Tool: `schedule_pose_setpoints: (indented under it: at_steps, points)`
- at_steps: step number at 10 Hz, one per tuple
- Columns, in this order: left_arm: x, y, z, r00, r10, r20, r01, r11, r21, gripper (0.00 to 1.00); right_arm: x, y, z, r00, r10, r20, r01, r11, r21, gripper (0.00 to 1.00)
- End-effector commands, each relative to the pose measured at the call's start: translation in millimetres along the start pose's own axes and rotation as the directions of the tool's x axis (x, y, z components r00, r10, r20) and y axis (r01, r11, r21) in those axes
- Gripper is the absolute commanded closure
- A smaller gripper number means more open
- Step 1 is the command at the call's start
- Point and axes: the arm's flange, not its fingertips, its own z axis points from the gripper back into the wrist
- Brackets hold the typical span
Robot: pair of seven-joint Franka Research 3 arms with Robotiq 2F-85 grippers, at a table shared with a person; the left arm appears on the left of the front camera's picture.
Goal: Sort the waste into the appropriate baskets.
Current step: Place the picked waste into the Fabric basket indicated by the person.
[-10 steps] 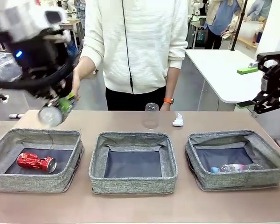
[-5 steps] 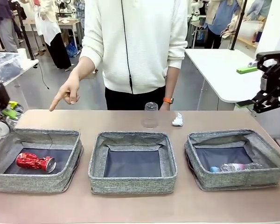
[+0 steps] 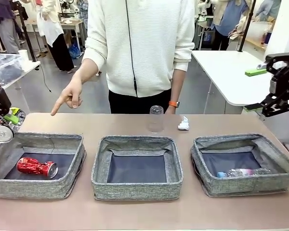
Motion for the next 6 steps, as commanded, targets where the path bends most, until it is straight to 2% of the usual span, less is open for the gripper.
schedule_pose_setpoints:
  at_steps: [1,2,4,6]
  points:
    - [7.1,-5.2,-0.9,0.999,0.017,0.028,-0.017,1.000,-0.014,0.66,-0.8,0.4,-0.7,1.000,0.009,-0.007,-0.009,1.000,0.004,0.00]
    - [8.4,-5.2,-1.9,0.998,-0.018,0.064,0.019,1.000,-0.010,0.15,-0.8,0.4,-0.7,1.000,0.009,-0.007,-0.009,1.000,0.004,0.00]
    - [10.6,-1.9,-0.8,0.998,-0.019,0.067,0.021,1.000,-0.016,0.00,-0.8,0.4,-0.7,1.000,0.009,-0.007,-0.009,1.000,0.004,0.00]
    - [10.3,-1.5,1.2,0.996,-0.023,0.088,0.025,0.999,-0.029,0.00,-0.8,0.4,-0.7,1.000,0.009,-0.007,-0.009,1.000,0.004,0.00]
